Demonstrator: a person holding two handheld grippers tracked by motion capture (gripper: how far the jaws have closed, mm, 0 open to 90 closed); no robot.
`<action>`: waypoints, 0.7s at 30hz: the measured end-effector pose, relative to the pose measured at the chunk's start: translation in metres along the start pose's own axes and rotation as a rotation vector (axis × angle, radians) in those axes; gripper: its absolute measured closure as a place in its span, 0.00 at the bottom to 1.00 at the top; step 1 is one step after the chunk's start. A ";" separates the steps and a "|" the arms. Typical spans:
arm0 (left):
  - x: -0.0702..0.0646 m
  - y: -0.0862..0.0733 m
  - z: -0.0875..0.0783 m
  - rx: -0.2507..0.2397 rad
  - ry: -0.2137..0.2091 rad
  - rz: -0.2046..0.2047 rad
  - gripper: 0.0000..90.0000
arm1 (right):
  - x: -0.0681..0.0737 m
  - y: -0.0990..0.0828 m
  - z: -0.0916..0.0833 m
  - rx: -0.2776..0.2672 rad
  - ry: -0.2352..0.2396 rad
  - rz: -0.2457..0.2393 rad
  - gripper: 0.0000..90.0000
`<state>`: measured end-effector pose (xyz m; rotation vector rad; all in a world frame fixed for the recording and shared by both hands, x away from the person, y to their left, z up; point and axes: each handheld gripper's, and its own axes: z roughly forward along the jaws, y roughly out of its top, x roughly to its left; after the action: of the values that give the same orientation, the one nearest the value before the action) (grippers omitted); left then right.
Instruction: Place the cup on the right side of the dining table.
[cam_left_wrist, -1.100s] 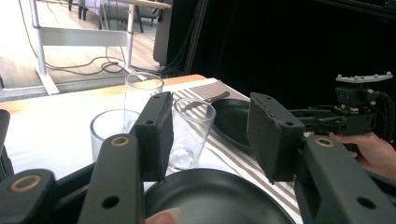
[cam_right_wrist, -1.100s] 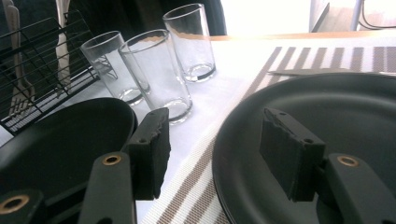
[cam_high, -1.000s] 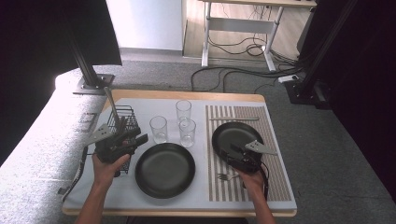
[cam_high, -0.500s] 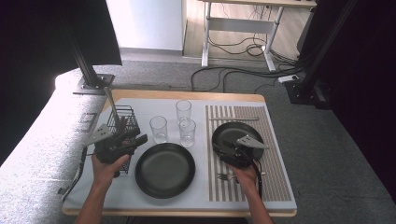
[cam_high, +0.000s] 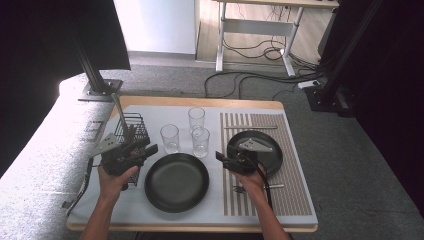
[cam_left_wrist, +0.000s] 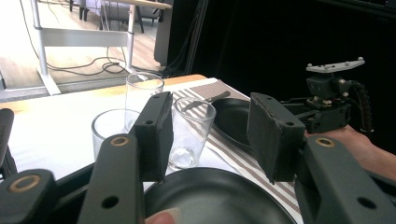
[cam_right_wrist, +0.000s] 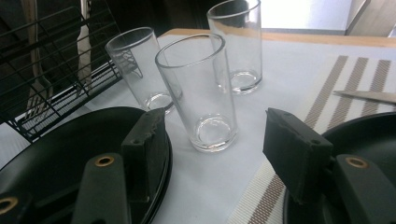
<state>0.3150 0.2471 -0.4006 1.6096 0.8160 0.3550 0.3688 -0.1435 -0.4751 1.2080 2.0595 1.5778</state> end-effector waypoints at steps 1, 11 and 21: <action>0.000 0.000 0.000 0.000 0.001 0.000 0.56 | 0.001 0.001 0.003 0.005 0.002 -0.003 0.43; 0.000 0.000 -0.001 -0.001 0.001 0.000 0.56 | 0.001 0.005 0.017 0.025 -0.003 -0.008 0.40; 0.001 0.000 -0.001 0.000 0.001 -0.001 0.56 | 0.003 0.011 0.027 0.035 -0.014 -0.022 0.39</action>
<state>0.3152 0.2481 -0.4004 1.6095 0.8176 0.3551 0.3895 -0.1228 -0.4742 1.2011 2.0931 1.5254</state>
